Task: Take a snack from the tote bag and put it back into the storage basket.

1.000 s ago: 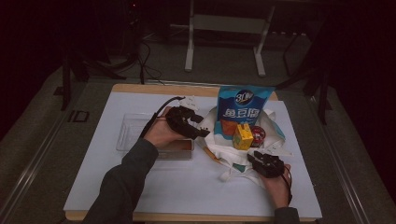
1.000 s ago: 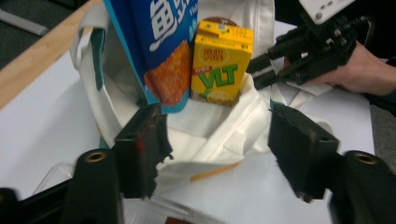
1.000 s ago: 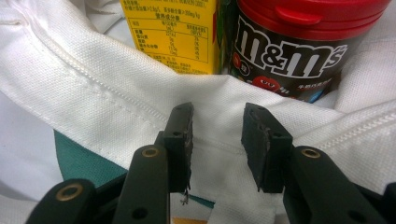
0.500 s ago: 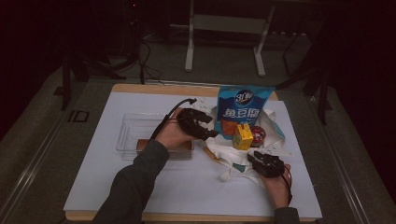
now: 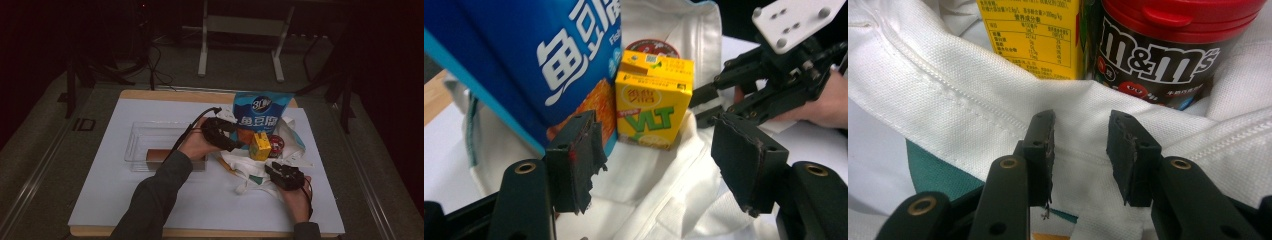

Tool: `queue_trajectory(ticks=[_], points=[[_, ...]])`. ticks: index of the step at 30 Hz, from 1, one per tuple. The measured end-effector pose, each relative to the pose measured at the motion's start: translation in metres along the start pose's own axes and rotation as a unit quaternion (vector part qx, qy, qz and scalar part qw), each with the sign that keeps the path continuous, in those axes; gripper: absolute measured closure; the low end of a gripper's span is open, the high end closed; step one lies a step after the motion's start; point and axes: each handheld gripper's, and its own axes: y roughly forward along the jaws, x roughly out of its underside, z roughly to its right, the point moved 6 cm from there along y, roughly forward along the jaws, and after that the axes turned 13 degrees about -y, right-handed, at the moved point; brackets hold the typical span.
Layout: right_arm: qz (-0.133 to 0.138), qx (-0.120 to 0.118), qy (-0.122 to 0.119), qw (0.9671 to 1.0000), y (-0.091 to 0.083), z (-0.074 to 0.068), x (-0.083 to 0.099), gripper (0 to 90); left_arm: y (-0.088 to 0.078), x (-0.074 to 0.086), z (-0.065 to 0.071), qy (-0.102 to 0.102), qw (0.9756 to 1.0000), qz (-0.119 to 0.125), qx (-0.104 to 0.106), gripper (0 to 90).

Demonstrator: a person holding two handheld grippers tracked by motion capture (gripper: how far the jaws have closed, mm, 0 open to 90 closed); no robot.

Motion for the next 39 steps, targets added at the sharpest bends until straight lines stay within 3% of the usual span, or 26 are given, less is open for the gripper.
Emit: queue_trajectory(ticks=[7, 14, 25, 39], points=[[0.0, 0.0, 0.001, 1.0, 0.0, 0.0, 0.0, 63.4, 0.01, -0.004, 0.0, -0.017, 0.9998, 0.01, 0.01, 33.9], [0.0, -0.001, 0.001, 1.0, 0.0, 0.0, 0.0, 63.4, 0.019, -0.005, 0.002, -0.014, 0.9997, 0.009, 0.019, 31.0], [0.0, -0.001, 0.001, 1.0, 0.0, 0.0, 0.0, 63.4, 0.038, -0.006, 0.0, -0.017, 0.9998, 0.002, 0.006, 26.6], [0.0, -0.002, 0.001, 1.0, 0.0, 0.0, 0.0, 63.3, 0.057, -0.005, -0.002, -0.014, 0.9997, -0.016, 0.009, 20.9]])
